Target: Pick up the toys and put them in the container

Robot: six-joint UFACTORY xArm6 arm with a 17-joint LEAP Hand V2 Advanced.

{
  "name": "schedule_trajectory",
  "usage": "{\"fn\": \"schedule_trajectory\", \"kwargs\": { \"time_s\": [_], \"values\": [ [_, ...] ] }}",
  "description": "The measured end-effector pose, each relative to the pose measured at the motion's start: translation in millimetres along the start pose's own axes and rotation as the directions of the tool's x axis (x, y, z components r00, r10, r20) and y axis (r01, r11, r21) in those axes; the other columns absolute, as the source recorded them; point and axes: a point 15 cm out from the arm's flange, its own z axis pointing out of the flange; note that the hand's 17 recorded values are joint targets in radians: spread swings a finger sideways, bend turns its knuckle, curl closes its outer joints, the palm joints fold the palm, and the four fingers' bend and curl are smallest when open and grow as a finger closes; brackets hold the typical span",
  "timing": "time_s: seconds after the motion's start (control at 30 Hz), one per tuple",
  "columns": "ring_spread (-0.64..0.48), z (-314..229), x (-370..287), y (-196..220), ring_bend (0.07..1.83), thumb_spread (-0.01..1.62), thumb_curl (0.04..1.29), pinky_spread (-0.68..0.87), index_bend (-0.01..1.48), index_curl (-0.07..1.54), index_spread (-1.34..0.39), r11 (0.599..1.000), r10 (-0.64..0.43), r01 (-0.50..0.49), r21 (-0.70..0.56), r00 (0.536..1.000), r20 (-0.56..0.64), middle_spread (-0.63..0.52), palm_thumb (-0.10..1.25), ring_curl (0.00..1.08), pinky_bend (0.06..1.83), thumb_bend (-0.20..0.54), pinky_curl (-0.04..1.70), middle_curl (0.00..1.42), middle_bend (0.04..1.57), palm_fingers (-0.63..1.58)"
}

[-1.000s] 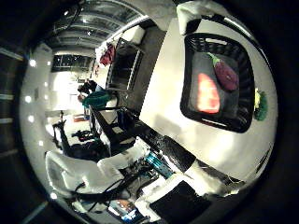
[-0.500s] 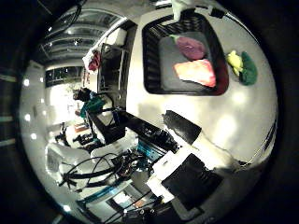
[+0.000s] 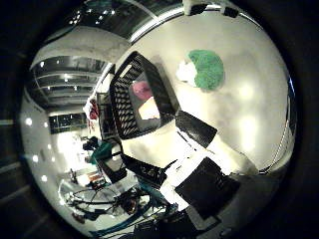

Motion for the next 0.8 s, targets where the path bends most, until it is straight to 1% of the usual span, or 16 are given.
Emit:
{"fn": "schedule_trajectory", "kwargs": {
  "time_s": [0.1, 0.17, 0.27, 0.4, 0.5, 0.67, 0.8],
  "values": [
    [0.07, -6.7, 3.0, -18.7, 0.36, 1.1, 0.32, 0.39, 0.15, 0.3, -0.42, 0.999, -0.015, 0.015, 0.03, 1.0, -0.011, -0.04, 0.66, 0.2, 0.33, -0.023, 0.31, 0.31, 0.23, 0.28],
    [0.09, -4.4, 2.5, -31.7, 0.34, 1.09, 0.32, 0.39, 0.15, 0.28, -0.42, 0.999, -0.041, 0.042, 0.029, 0.999, -0.017, -0.03, 0.66, 0.2, 0.35, -0.022, 0.31, 0.31, 0.22, 0.23],
    [0.09, 10.5, -3.7, -46.9, 0.34, 1.08, 0.31, 0.39, 0.13, 0.27, -0.42, 0.997, -0.074, 0.074, 0.012, 0.997, -0.018, -0.03, 0.65, 0.2, 0.38, -0.027, 0.31, 0.32, 0.22, 0.19],
    [0.09, 32.8, -5.1, -65.0, 0.36, 1.05, 0.3, 0.38, 0.12, 0.24, -0.41, 0.992, -0.124, 0.123, -0.022, 0.991, -0.04, -0.02, 0.58, 0.22, 0.42, -0.036, 0.32, 0.32, 0.23, 0.14],
    [0.11, 49.2, -6.4, -81.6, 0.37, 1.04, 0.29, 0.38, 0.14, 0.23, -0.4, 0.989, -0.143, 0.141, -0.037, 0.989, -0.045, -0.01, 0.54, 0.23, 0.44, -0.029, 0.32, 0.33, 0.24, 0.12],
    [0.11, 80.1, -11.6, -97.6, 0.38, 1.04, 0.29, 0.37, 0.14, 0.23, -0.4, 0.985, -0.161, 0.158, -0.073, 0.986, -0.039, -0.01, 0.55, 0.24, 0.45, -0.024, 0.32, 0.33, 0.25, 0.11],
    [0.11, 107.9, -10.8, -101.7, 0.38, 1.04, 0.29, 0.37, 0.15, 0.23, -0.4, 0.98, -0.166, 0.161, -0.117, 0.986, -0.028, -0.01, 0.54, 0.24, 0.46, -0.025, 0.32, 0.33, 0.25, 0.1]
  ]
}}
